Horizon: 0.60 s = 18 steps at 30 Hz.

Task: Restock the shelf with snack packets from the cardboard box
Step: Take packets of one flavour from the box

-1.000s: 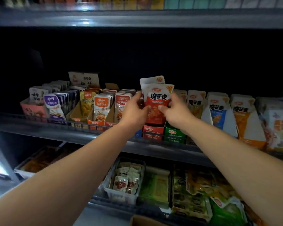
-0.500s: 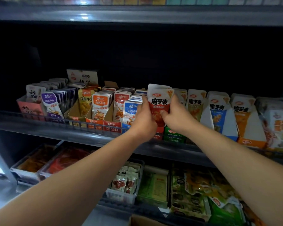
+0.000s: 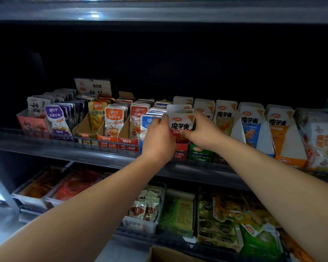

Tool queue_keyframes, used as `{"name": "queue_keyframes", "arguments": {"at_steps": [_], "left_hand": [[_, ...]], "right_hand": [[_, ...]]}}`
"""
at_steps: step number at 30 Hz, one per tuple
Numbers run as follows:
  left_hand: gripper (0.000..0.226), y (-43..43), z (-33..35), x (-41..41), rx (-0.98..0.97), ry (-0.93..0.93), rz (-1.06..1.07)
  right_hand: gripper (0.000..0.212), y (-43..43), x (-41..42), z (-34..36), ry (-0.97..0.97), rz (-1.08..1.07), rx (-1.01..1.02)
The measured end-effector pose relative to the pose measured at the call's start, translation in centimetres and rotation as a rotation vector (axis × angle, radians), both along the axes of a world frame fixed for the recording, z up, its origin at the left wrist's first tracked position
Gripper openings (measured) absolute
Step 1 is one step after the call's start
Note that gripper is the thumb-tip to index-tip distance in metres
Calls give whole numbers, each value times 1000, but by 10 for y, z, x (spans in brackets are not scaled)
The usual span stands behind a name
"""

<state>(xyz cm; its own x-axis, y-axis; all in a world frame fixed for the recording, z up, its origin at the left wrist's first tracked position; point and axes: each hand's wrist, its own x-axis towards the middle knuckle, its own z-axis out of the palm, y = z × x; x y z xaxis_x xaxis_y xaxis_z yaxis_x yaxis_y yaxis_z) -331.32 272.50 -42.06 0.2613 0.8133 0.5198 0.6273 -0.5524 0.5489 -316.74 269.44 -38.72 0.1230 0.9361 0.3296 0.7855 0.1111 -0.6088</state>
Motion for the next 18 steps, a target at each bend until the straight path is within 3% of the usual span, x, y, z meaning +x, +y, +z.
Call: {"name": "queue_keyframes", "arguments": {"at_steps": [4, 6, 12, 18], "left_hand": [[50, 1, -4, -7, -2, -8, 42], [55, 1, -7, -11, -29, -32, 66], [20, -1, -18, -22, 15, 1, 30], [17, 3, -31, -27, 28, -12, -48]], "right_hand": [[94, 0, -3, -2, 85, 32, 0], [103, 0, -4, -3, 90, 33, 39], [78, 8, -2, 0, -21, 3, 86], [92, 16, 3, 5, -201, -71, 91]]}}
